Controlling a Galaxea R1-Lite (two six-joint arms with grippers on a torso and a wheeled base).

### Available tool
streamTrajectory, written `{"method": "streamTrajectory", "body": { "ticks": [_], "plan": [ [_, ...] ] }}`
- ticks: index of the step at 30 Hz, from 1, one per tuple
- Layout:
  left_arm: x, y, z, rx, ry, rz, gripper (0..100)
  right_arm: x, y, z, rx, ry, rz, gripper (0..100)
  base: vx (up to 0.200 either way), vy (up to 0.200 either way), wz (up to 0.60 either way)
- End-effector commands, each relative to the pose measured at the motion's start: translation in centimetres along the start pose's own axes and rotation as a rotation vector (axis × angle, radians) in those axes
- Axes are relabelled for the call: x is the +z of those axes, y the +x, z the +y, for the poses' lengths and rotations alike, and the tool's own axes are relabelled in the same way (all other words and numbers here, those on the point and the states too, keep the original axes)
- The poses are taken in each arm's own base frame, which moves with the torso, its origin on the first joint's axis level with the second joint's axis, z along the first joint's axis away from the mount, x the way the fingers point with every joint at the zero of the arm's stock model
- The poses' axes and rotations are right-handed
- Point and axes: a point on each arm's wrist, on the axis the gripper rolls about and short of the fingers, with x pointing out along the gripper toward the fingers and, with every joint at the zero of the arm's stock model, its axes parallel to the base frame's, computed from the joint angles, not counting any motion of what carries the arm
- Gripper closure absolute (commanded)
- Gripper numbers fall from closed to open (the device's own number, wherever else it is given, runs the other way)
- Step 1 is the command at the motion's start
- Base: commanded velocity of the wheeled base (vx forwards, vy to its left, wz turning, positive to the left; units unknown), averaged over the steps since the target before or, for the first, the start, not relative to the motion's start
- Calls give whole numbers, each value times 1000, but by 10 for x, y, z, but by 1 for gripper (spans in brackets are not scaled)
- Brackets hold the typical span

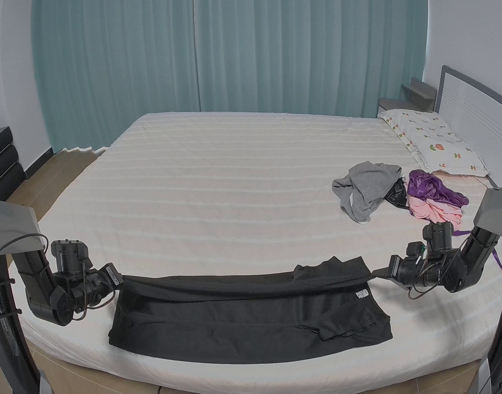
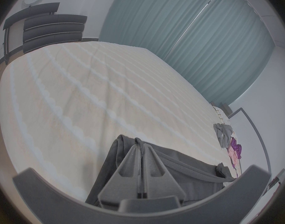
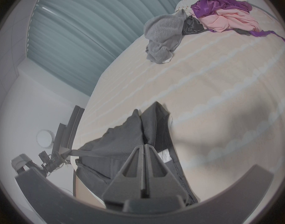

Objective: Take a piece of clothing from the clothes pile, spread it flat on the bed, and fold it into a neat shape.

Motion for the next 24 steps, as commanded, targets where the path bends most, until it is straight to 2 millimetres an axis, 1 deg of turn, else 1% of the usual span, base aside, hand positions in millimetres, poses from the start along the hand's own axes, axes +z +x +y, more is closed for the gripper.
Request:
{"method": "streamTrajectory", "body": {
  "ticks": [1,6,8,9,16,17,18,19,21,24],
  "plan": [
    [-24,-4,13,35,-5,67,100,-22,-3,-7,-14,-24,37,100,0,0,0],
    [-35,-1,20,40,-6,82,100,-38,1,-17,-16,-57,33,100,0,0,0],
    [-35,-1,20,40,-6,82,100,-38,1,-17,-16,-57,33,100,0,0,0],
    [-40,-3,24,50,-2,97,100,-44,2,-20,-21,-56,40,100,0,0,0],
    [-45,-8,26,54,32,116,100,-45,2,-22,-27,-48,46,100,0,0,0],
    [-46,-8,26,55,32,117,0,-46,1,-22,-28,-51,46,100,0,0,0],
    [-45,-8,27,56,30,117,0,-46,1,-22,-28,-49,46,100,0,0,0],
    [-45,-8,26,55,31,115,0,-45,0,-21,-26,-52,41,0,0,0,0],
    [-44,-9,25,51,34,109,0,-41,-2,-18,-16,-55,24,0,0,0,0],
    [-41,-10,24,45,31,96,0,-32,-12,-10,6,-59,-17,0,0,0,0]
  ]
}}
